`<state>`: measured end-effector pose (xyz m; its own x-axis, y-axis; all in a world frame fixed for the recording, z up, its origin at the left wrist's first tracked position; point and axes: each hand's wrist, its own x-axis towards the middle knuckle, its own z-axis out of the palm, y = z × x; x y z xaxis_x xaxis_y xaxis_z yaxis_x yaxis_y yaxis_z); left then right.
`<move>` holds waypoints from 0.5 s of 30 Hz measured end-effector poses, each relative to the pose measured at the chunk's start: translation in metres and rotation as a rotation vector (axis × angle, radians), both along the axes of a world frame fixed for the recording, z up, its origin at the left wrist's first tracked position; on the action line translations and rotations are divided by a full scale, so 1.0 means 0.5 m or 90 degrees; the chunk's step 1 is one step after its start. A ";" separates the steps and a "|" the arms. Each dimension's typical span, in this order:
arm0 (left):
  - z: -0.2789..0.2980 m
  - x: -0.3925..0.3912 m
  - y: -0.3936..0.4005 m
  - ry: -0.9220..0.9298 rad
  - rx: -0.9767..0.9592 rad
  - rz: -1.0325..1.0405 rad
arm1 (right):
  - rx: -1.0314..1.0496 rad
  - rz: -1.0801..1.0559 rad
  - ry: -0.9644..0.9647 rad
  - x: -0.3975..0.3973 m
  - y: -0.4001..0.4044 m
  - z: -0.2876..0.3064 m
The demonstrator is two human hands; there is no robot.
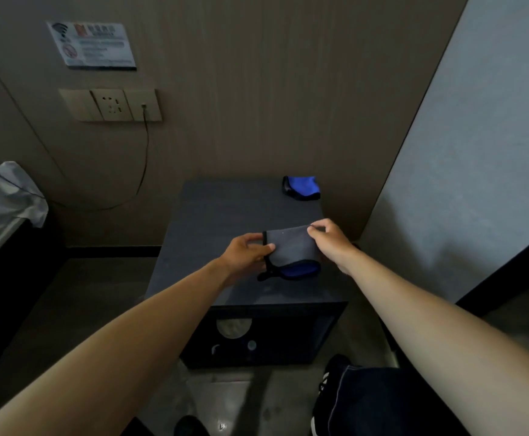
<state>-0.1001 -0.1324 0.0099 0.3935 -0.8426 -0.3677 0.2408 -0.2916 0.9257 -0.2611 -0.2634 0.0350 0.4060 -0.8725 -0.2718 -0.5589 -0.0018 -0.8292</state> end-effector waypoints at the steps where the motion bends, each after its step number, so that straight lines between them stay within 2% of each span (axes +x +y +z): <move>1: -0.008 0.002 -0.014 -0.011 0.005 0.016 | 0.025 -0.013 -0.011 -0.002 -0.011 -0.007; 3: -0.021 0.008 -0.049 -0.051 0.014 0.051 | 0.080 -0.032 -0.034 -0.002 -0.033 -0.019; 5: -0.030 0.015 -0.085 -0.090 0.021 0.076 | 0.076 -0.034 -0.032 0.001 -0.059 -0.033; 15: -0.096 0.054 -0.271 -0.319 0.054 0.089 | -0.135 -0.103 0.034 0.055 -0.207 -0.092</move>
